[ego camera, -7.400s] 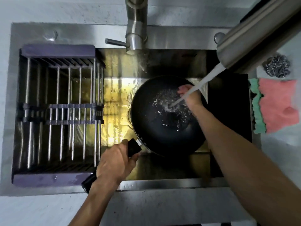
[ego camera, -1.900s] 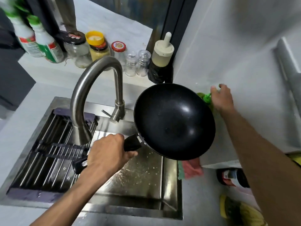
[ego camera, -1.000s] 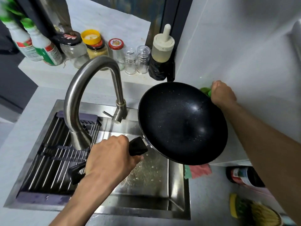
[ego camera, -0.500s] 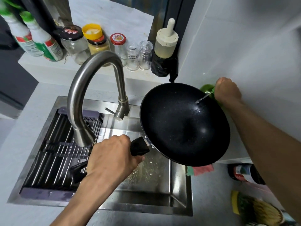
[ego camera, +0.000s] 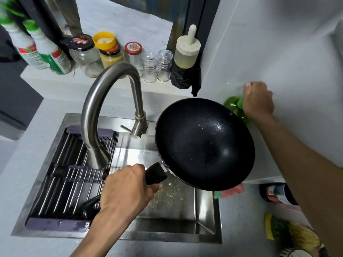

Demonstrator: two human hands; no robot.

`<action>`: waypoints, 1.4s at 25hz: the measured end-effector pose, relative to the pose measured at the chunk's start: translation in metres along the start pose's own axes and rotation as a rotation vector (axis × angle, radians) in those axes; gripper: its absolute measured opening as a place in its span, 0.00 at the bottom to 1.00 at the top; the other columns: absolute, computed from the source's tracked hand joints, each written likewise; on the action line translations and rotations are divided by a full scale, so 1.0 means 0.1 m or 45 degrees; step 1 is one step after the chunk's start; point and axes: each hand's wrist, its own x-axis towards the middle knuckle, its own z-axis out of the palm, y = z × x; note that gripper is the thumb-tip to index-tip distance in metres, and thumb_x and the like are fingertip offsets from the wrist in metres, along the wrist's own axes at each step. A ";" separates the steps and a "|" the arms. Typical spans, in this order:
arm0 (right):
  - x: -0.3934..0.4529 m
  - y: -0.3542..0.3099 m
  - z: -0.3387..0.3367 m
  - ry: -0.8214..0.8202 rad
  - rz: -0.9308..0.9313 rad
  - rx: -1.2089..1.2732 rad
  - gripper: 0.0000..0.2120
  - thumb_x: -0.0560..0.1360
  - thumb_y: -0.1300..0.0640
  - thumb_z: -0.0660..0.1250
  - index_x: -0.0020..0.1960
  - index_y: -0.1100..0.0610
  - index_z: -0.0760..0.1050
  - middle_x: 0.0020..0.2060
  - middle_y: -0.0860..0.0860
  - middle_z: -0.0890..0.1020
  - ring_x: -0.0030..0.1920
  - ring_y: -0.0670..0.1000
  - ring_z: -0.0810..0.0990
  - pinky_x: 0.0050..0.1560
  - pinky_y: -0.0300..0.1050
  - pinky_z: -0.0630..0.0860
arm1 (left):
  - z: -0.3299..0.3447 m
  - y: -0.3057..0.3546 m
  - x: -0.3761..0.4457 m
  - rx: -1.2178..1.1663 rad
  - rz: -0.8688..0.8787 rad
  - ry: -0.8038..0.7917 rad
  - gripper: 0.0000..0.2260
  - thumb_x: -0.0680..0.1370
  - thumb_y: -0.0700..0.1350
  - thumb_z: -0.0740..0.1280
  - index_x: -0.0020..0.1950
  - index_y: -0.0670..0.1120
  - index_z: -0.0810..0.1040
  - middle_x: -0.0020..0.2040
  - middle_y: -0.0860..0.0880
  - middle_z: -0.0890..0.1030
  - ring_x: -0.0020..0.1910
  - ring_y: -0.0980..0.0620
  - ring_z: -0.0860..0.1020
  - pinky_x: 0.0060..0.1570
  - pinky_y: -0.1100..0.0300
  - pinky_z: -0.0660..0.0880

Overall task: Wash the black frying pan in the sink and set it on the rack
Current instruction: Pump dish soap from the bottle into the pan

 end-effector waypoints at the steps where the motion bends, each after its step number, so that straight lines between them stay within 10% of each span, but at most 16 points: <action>1: -0.17 -0.10 -0.01 0.140 -0.033 0.050 0.22 0.84 0.48 0.52 0.66 0.62 0.72 0.68 0.60 0.72 0.65 0.65 0.71 0.62 0.57 0.69 | 0.07 -0.06 -0.04 -0.003 -0.011 -0.007 0.25 0.69 0.72 0.63 0.46 0.51 0.76 0.44 0.51 0.82 0.45 0.48 0.82 0.37 0.56 0.70; 4: -0.94 -0.55 0.09 0.222 -0.249 0.472 0.17 0.80 0.51 0.59 0.53 0.62 0.80 0.51 0.59 0.83 0.52 0.62 0.79 0.51 0.53 0.73 | 0.30 -0.29 -0.27 -0.016 -0.067 -0.067 0.24 0.69 0.72 0.63 0.46 0.51 0.76 0.43 0.50 0.83 0.45 0.48 0.82 0.39 0.56 0.71; 6: -1.55 -0.96 0.24 -0.144 -0.321 0.837 0.11 0.78 0.56 0.65 0.48 0.61 0.82 0.42 0.56 0.85 0.44 0.55 0.82 0.45 0.49 0.77 | 0.45 -0.46 -0.43 -0.028 -0.090 -0.107 0.24 0.69 0.71 0.64 0.45 0.51 0.76 0.43 0.50 0.83 0.44 0.49 0.82 0.40 0.56 0.73; 10: -2.25 -1.90 0.37 -1.121 -0.369 1.417 0.25 0.75 0.59 0.71 0.71 0.57 0.72 0.63 0.52 0.80 0.64 0.47 0.77 0.66 0.43 0.73 | 0.71 -0.76 -0.55 -0.045 -0.131 -0.172 0.23 0.69 0.70 0.65 0.44 0.50 0.76 0.41 0.51 0.82 0.42 0.49 0.82 0.39 0.56 0.74; 14: -2.38 -2.46 0.30 -1.409 -0.445 1.695 0.19 0.76 0.60 0.67 0.66 0.59 0.72 0.56 0.57 0.83 0.59 0.50 0.81 0.64 0.43 0.72 | 0.97 -0.98 -0.57 -0.031 -0.135 -0.210 0.22 0.71 0.69 0.65 0.47 0.50 0.78 0.43 0.50 0.83 0.43 0.48 0.82 0.40 0.56 0.75; 21: -2.43 -1.75 0.18 -1.025 -0.264 1.822 0.02 0.74 0.62 0.65 0.45 0.58 0.76 0.33 0.50 0.78 0.37 0.50 0.77 0.49 0.43 0.75 | 1.37 -1.18 -0.46 -0.073 -0.167 -0.263 0.22 0.71 0.67 0.67 0.47 0.48 0.78 0.42 0.50 0.83 0.41 0.49 0.82 0.38 0.58 0.76; 30: -2.17 -0.84 0.34 -0.592 -0.103 1.709 0.14 0.72 0.66 0.67 0.55 0.54 0.81 0.52 0.55 0.83 0.51 0.51 0.81 0.50 0.48 0.81 | 2.05 -1.06 0.06 -0.067 -0.177 -0.365 0.19 0.74 0.63 0.67 0.51 0.48 0.78 0.48 0.47 0.84 0.48 0.46 0.82 0.44 0.57 0.75; 35: -2.27 -0.14 0.98 -0.265 0.468 1.202 0.17 0.74 0.70 0.63 0.55 0.53 0.81 0.50 0.49 0.84 0.50 0.52 0.81 0.49 0.46 0.78 | 2.39 -1.14 0.08 -0.140 -0.256 -0.475 0.20 0.74 0.63 0.66 0.52 0.46 0.77 0.49 0.45 0.83 0.49 0.43 0.81 0.44 0.56 0.74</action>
